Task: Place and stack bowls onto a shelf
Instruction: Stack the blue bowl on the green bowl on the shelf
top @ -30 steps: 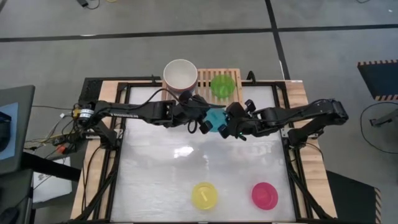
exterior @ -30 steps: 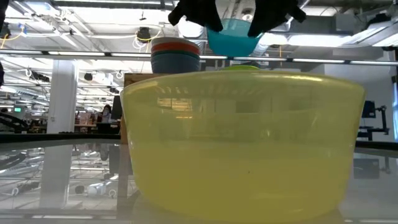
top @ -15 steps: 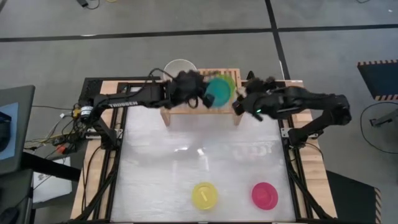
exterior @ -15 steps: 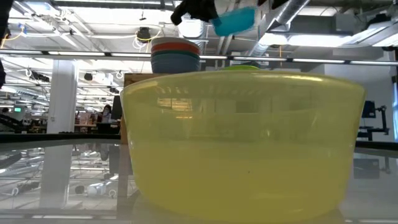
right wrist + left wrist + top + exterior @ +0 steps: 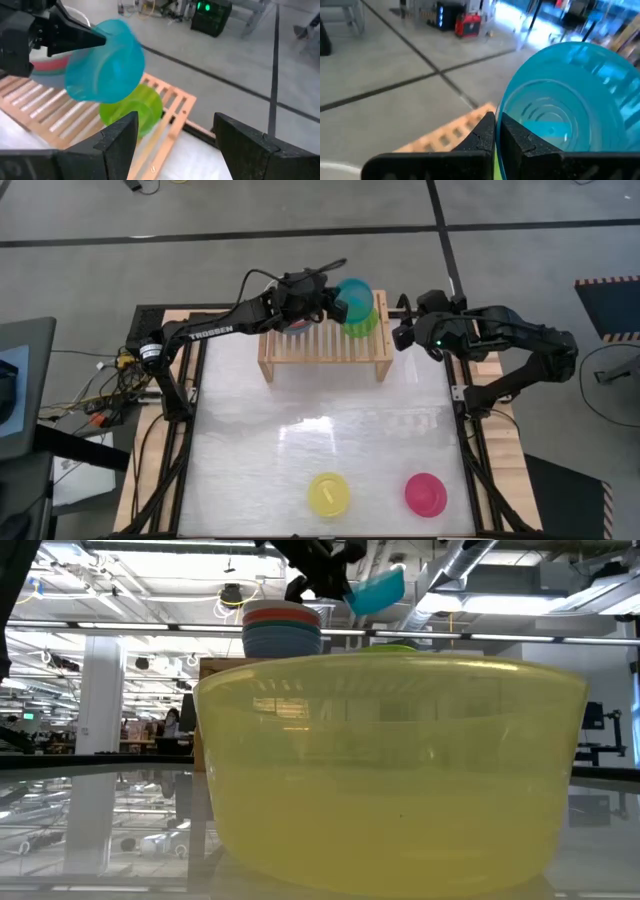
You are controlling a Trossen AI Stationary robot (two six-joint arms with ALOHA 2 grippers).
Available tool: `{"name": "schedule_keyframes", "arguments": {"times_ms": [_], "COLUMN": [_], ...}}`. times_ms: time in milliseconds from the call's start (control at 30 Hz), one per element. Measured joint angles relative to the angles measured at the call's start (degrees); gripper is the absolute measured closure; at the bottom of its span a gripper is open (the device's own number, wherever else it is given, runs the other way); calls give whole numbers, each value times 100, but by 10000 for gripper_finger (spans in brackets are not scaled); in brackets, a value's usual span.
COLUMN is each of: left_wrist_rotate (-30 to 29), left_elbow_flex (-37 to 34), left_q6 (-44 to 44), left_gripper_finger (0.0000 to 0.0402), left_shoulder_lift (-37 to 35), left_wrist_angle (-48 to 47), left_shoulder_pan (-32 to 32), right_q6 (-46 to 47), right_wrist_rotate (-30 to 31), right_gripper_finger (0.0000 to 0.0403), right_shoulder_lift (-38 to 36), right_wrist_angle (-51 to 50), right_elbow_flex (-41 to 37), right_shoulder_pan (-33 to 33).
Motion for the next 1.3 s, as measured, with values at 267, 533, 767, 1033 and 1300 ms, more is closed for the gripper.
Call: {"name": "schedule_keyframes", "arguments": {"times_ms": [267, 533, 767, 1033, 1300], "left_wrist_rotate": [157, -175, -444, -464, -381], "left_elbow_flex": [347, 361, 351, 353, 353], "left_q6": [1452, 2112, 1847, 1685, 1511], "left_gripper_finger": [401, 401, 402, 401, 387], "left_shoulder_lift": [109, 427, 844, 861, 861], "left_wrist_angle": [141, 647, 639, 450, -51], "left_shoulder_pan": [-149, -333, -360, -274, -88], "right_q6": [216, 240, 284, 420, 433], "right_wrist_rotate": [-17, -15, -20, -47, -37], "right_gripper_finger": [117, 117, 117, 117, 117], "right_shoulder_lift": [-34, -33, -33, -33, -33], "right_wrist_angle": [-309, -303, -343, -498, -500], "right_elbow_flex": [-5, -5, -5, -5, -5], "right_shoulder_pan": [3, -33, -32, -32, -61]}}
